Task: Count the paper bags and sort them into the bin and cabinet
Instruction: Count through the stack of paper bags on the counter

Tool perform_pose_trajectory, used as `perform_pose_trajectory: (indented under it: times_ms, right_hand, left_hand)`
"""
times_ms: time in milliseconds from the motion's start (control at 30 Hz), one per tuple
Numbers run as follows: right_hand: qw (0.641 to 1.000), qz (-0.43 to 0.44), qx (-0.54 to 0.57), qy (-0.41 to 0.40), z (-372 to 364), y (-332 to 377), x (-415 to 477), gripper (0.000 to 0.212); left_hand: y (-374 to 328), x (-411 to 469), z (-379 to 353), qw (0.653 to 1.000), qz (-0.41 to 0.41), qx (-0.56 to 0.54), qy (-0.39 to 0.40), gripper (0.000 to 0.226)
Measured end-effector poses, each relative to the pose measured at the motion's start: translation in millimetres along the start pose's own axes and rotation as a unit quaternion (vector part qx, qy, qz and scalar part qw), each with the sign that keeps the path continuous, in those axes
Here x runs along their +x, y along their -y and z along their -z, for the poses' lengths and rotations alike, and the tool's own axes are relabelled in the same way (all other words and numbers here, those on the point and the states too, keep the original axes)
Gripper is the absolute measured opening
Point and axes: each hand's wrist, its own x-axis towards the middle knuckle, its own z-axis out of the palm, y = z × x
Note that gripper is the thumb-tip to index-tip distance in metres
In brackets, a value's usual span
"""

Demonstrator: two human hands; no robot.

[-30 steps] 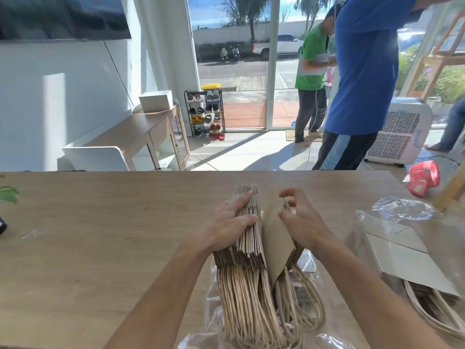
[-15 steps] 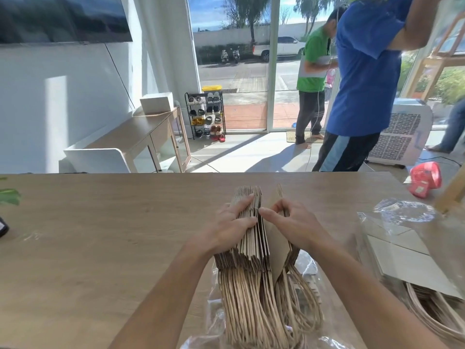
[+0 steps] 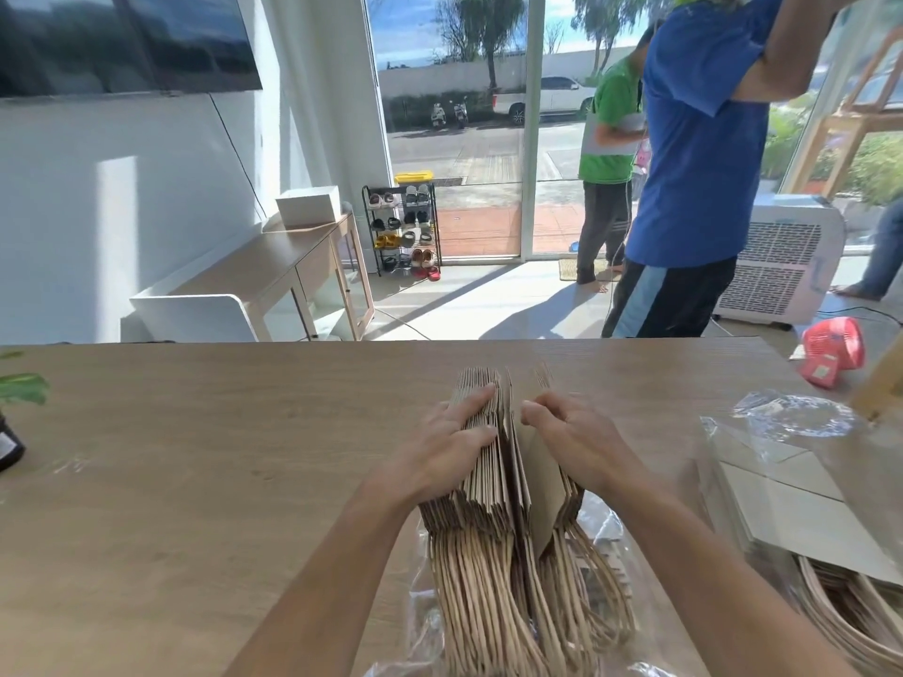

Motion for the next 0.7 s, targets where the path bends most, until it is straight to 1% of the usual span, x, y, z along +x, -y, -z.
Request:
perform_pose_trajectory:
  times_ms: [67,233,300,333,467,533,633,700]
  right_hand:
    - [1.0,0.001,-0.006,-0.005,-0.6,-0.2,-0.6,0.022]
    - [1.0,0.007,-0.004,-0.013,0.2,-0.5,0.7,0.009]
    - [1.0,0.013,0.009,-0.023,0.3,-0.3,0.7,0.026]
    - [1.0,0.019,0.006,-0.023,0.5,0.3,0.8,0.03]
    - [1.0,0.006,-0.005,0.004,1.3,0.4,0.6,0.027]
    - [1.0,-0.004,-0.009,0.003,0.3,-0.7,-0.9,0.02]
    - [1.0,0.0,-0.024,-0.001,-0.2,0.5,-3.6,0.03]
    - [1.0,0.0,-0.024,0.0,-0.3,2.7,-3.9,0.027]
  left_hand:
    - [-1.9,-1.4,0.1,1.0,-0.004,0.004,0.0,0.051]
    - [-1.0,-1.3,0.2,1.0,-0.002,0.0,-0.005,0.052]
    - [-0.6,-0.7,0.1,1.0,0.001,0.0,-0.008,0.052]
    - [-0.3,-0.5,0.0,1.0,0.0,0.001,-0.008,0.052]
    - [0.3,-0.2,-0.7,1.0,-0.013,-0.003,-0.007,0.051]
    - [-0.6,-1.0,-1.2,1.0,-0.012,-0.002,-0.007,0.05]
    - [-0.2,-0.8,-1.5,1.0,-0.013,0.001,-0.008,0.05]
    - [-0.8,-1.1,-1.7,1.0,-0.016,0.003,-0.007,0.051]
